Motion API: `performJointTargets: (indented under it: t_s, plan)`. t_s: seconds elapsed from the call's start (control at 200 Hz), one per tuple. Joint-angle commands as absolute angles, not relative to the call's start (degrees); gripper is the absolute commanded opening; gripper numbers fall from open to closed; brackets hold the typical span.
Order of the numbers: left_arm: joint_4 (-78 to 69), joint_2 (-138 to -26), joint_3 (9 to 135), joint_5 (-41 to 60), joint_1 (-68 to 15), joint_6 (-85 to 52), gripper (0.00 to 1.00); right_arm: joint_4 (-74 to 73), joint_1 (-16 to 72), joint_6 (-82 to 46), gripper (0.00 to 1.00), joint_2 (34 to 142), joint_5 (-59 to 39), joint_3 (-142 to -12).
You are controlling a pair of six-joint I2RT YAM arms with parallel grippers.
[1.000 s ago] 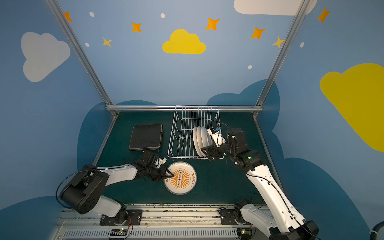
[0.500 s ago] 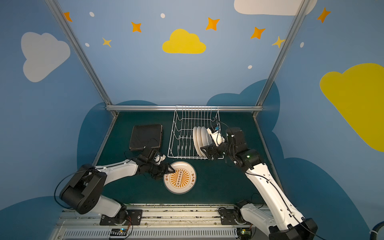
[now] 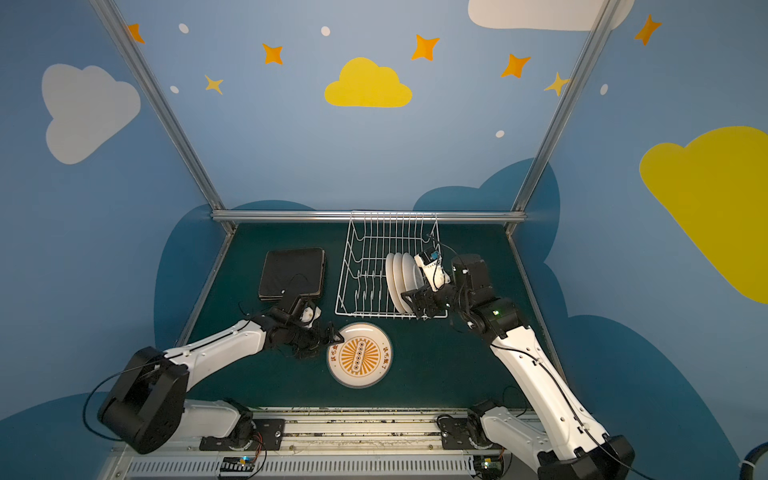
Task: Unload the plates from the dish rack
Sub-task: 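Raise the left gripper and reach it to the printed plates in the rack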
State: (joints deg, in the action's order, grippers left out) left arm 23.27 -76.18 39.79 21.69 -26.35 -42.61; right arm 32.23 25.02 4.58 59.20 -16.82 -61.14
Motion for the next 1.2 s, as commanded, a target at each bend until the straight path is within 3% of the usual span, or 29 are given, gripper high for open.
performJointTargets:
  t_s: [0.0,0.285,0.466,0.806,1.196]
  plan:
    - [31.9,-71.2,43.9,15.1,-25.9,-40.1,1.0,30.9,25.4,3.1,0.88,58.5,-14.7,-60.2]
    - [35.2,-62.4,52.7,5.6,-25.5,-32.7,1.0,27.7,25.3,-0.7,0.88,55.9,-11.2,-57.6]
    - [35.5,-62.1,60.0,6.7,-25.6,-27.2,0.99,22.6,25.2,-4.5,0.89,51.9,-8.2,-53.5]
    - [33.6,-72.3,71.3,13.0,-25.7,-25.6,0.99,21.4,23.6,-13.9,0.89,51.3,-9.6,-50.2]
    - [30.3,-89.9,82.1,19.6,-29.4,-27.2,0.96,27.9,20.2,-15.0,0.89,53.3,-10.5,-52.6]
